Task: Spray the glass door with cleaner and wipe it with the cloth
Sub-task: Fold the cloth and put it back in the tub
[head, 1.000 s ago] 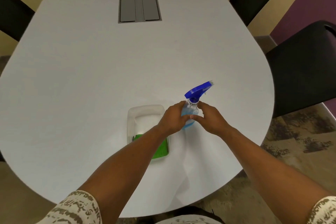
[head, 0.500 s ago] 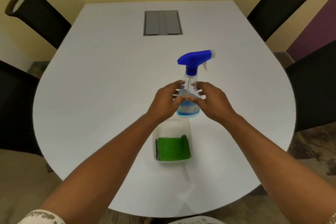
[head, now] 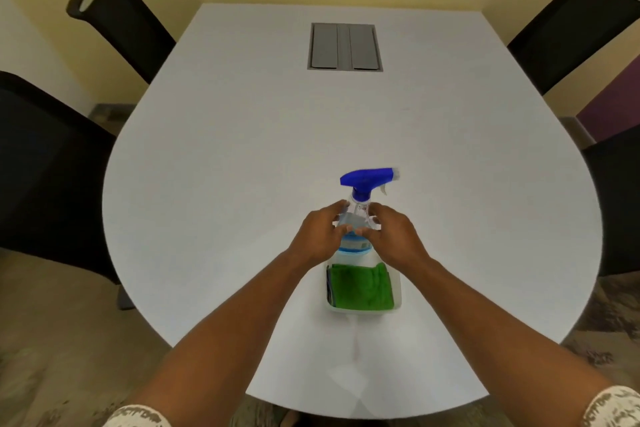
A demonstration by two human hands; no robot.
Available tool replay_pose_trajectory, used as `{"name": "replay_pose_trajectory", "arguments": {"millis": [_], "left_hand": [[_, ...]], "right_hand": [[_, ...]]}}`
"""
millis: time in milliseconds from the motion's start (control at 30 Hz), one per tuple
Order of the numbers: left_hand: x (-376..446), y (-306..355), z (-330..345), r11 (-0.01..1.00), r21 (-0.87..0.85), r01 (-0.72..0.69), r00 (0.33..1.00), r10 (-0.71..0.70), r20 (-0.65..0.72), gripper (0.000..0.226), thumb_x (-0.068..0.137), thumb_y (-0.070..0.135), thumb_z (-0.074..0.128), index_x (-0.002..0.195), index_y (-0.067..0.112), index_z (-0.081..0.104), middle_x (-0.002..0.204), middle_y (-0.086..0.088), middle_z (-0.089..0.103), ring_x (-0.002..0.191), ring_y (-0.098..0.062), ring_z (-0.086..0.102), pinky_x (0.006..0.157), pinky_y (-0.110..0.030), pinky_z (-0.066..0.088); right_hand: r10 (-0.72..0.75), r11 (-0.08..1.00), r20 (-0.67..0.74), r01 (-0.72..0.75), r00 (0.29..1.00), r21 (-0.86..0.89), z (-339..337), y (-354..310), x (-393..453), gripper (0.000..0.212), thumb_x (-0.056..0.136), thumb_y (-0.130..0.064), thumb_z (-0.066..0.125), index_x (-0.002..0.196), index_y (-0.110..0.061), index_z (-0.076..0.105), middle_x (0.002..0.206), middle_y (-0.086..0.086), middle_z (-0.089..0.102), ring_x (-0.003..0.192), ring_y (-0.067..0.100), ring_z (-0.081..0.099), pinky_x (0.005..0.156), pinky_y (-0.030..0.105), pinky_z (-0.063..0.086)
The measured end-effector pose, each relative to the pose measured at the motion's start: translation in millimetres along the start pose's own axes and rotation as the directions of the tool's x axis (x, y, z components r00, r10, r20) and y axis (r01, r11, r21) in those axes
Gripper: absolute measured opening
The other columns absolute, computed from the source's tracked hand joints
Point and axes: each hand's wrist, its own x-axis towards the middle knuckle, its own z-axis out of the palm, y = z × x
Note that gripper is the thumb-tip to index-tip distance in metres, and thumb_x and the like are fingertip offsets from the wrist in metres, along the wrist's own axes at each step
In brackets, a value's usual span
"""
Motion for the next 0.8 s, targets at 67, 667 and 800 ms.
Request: {"name": "replay_pose_trajectory", "arguments": {"millis": [67, 667, 800], "left_hand": [[1.9, -3.3, 6.5, 1.0, 0.01, 0.002, 1.0, -0.002, 0.004, 0.047, 0.098, 0.011, 0.062, 0.144, 0.013, 0.053, 0.139, -0.007, 0.064, 0.126, -0.024, 0.062, 0.105, -0.037, 0.053], [9.7, -2.6, 15.8, 0.917, 0.397, -0.037, 0.992, -0.014, 0.126, 0.05, 0.104, 0.026, 0.052, 0.153, 0.021, 0.041, 0.15, -0.003, 0.055, 0.134, -0.024, 0.055, 0.108, -0.035, 0.045], [8.0, 1.8, 3.9, 0.847, 0.528, -0.066, 0.987, -0.02, 0.157, 0.06, 0.105, 0.031, 0.05, 0.159, 0.02, 0.027, 0.159, -0.004, 0.042, 0.143, -0.023, 0.044, 0.115, -0.035, 0.037]], "right_hand": [[0.03, 0.999, -0.009, -0.03, 1.0, 0.018, 5.0, 3.6, -0.7, 0.043, 0.092, -0.027, 0.068, 0.132, -0.02, 0.056, 0.13, 0.001, 0.065, 0.115, 0.021, 0.062, 0.097, 0.033, 0.05], [0.081, 0.991, 0.046, -0.076, 0.996, -0.11, -8.1, 37.4, -3.0, 0.06, 0.102, -0.03, 0.053, 0.155, -0.024, 0.027, 0.156, 0.001, 0.042, 0.141, 0.022, 0.043, 0.112, 0.035, 0.038], [0.016, 0.973, 0.0, -0.016, 1.0, -0.229, -30.4, 47.7, -2.7, 0.057, 0.102, -0.032, 0.051, 0.155, -0.022, 0.03, 0.153, 0.003, 0.045, 0.138, 0.021, 0.046, 0.111, 0.034, 0.039]]}}
